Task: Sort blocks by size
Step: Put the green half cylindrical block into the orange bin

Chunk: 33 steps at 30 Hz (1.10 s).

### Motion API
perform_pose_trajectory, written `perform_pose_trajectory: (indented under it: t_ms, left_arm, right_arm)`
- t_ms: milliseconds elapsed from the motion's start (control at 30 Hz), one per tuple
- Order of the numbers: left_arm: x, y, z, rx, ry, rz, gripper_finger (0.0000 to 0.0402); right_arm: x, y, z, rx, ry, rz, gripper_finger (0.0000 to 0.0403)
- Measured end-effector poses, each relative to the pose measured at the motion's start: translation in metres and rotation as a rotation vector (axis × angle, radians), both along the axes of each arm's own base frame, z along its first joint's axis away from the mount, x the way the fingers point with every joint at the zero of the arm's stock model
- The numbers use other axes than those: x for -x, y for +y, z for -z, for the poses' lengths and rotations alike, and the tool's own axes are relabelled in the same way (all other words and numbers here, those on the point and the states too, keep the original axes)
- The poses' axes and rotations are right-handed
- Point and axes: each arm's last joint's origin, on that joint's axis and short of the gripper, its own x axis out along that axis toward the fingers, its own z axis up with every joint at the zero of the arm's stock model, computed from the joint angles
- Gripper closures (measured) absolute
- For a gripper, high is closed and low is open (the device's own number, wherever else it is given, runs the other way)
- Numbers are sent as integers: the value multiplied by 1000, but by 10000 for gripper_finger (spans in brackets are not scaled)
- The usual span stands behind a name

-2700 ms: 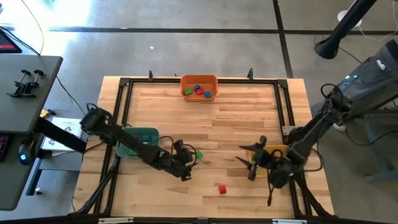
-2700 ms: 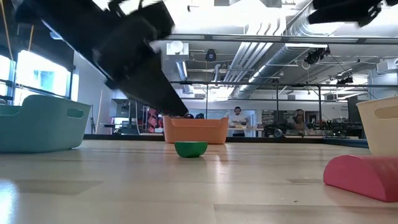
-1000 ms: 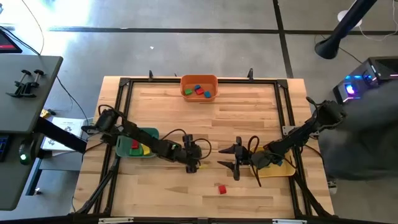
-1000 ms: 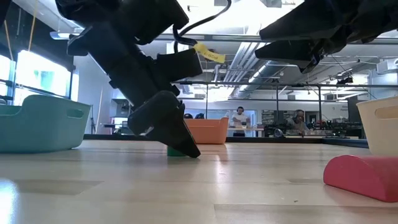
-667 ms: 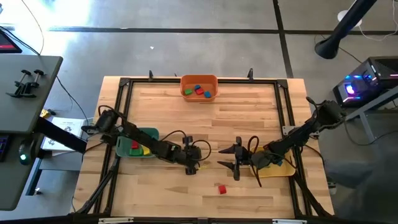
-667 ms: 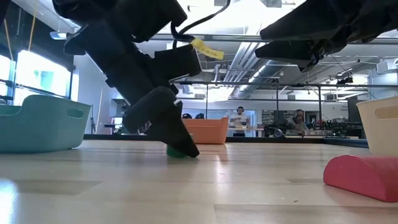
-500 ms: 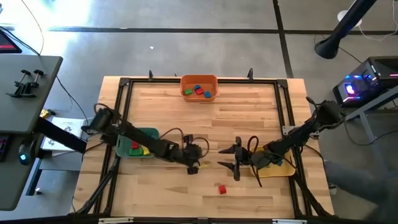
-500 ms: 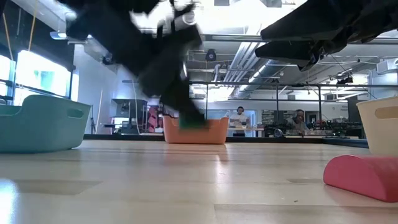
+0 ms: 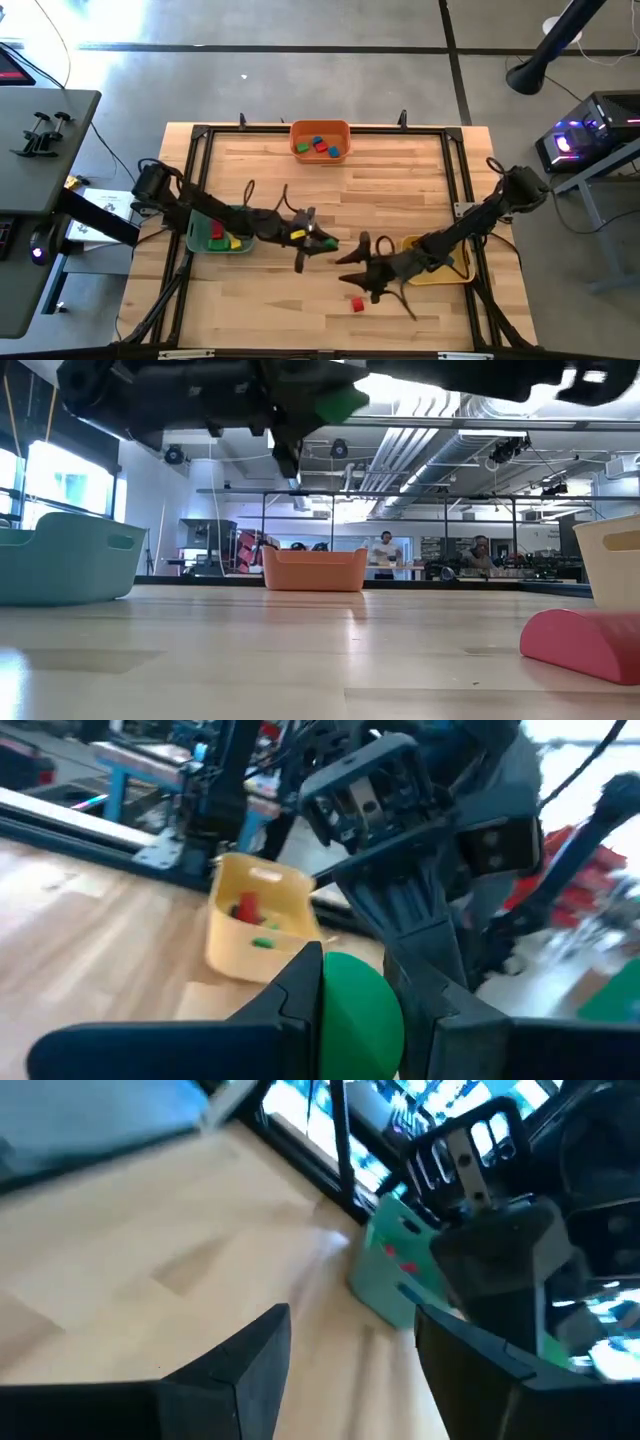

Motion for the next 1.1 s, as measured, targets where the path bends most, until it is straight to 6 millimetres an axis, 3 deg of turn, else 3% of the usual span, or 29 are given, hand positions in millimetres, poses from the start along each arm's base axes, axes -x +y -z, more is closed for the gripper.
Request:
perform_pose_trajectory:
  t_ms: [167,367,600,833,1100]
  left_arm:
    - [7,1,9,64,42,19,345]
    - [12,9,47,116,400,-75,344]
    - [7,16,83,265,585,-85,344]
    - [-19,23,89,286,597,-52,335]
    - [-31,32,85,260,598,17,249]
  right_arm:
    - [-12,5,-22,161,93,95,195]
    - [-18,6,-40,42,204,148,195]
    - [-17,-7,-19,-211,320,138,195]
    - [-14,-9,-11,-297,350,190,195]
    - [-14,-9,-5,-312,390,195,195]
